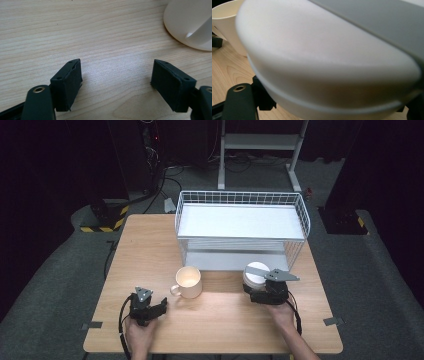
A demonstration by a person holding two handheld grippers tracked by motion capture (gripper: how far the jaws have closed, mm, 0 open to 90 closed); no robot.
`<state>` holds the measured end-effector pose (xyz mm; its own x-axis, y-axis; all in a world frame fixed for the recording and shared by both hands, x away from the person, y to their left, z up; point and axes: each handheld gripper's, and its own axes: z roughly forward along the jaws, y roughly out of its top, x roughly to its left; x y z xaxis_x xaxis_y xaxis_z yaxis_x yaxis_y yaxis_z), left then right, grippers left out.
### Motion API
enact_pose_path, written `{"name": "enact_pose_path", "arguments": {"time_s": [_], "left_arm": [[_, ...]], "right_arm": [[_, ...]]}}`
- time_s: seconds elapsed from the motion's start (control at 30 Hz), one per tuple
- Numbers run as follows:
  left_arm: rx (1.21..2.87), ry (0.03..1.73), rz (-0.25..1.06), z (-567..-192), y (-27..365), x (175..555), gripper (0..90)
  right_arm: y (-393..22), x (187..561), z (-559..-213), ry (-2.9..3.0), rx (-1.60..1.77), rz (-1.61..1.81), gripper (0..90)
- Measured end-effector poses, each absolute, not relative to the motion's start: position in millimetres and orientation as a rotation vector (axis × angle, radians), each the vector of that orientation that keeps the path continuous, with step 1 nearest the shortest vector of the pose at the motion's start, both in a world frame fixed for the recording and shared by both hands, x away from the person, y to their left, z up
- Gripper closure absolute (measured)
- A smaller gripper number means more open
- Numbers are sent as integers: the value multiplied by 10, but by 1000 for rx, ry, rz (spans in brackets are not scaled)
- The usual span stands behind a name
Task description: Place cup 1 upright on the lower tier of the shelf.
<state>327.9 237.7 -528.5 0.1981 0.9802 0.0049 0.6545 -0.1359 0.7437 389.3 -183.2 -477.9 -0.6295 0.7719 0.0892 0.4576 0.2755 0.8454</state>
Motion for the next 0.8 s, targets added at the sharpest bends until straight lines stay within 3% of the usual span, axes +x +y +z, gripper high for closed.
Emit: {"name": "enact_pose_path", "arguments": {"time_s": [0.8], "left_arm": [[1865, 1523, 687, -5286, 2376, 3279, 249]], "right_arm": [[-1904, 4174, -4725, 2182, 1166, 1248, 186]]}}
